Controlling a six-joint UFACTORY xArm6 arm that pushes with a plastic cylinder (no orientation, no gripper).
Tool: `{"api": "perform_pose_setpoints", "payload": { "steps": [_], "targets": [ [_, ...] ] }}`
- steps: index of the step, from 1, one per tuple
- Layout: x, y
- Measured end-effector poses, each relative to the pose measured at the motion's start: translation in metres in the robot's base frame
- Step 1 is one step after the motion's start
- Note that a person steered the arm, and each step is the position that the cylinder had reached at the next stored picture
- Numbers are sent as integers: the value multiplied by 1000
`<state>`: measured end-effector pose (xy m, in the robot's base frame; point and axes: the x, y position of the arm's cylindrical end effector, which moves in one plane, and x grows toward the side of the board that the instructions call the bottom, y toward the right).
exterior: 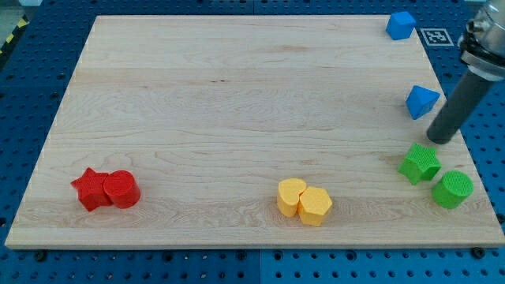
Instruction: Move the blue triangle closer to the blue cube
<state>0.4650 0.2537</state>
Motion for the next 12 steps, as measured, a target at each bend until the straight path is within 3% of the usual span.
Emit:
{"api": "perform_pose_setpoints", "payload": {
  "steps": [2, 5, 12],
  "targets": [
    [-48, -19],
    [-53, 14],
    [-145, 9]
  ]
}}
